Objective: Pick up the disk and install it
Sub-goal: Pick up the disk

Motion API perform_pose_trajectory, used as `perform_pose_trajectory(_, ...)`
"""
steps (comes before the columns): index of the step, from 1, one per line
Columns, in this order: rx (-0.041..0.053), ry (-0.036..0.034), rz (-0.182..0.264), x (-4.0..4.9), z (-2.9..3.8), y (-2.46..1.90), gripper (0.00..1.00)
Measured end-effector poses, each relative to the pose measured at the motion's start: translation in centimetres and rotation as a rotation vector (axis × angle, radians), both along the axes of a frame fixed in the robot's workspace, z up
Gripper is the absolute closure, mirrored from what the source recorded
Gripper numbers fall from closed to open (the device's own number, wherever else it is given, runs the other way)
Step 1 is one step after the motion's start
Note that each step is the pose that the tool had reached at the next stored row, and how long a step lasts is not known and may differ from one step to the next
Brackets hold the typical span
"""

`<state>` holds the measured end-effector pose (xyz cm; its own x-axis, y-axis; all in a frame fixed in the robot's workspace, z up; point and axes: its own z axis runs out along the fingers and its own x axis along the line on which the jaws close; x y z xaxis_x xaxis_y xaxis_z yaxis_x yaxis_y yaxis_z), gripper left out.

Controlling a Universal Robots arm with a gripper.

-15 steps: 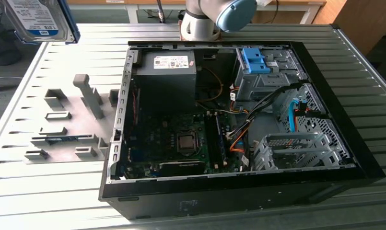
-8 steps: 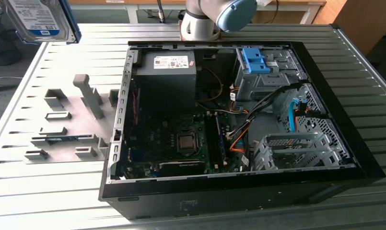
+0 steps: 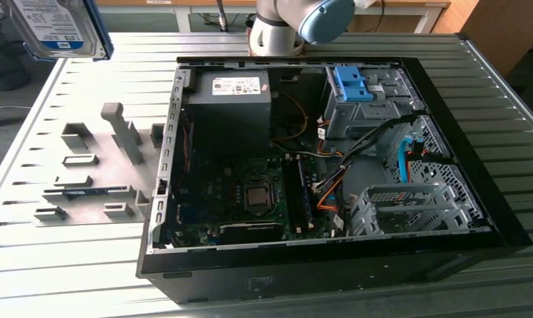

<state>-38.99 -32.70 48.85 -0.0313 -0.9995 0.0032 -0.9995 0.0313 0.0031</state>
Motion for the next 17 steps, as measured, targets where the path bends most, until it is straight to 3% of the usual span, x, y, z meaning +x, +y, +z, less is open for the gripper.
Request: perform_pose_trajectory(17,0.0,0.0,0.0,0.45,0.0,0.0,0.64)
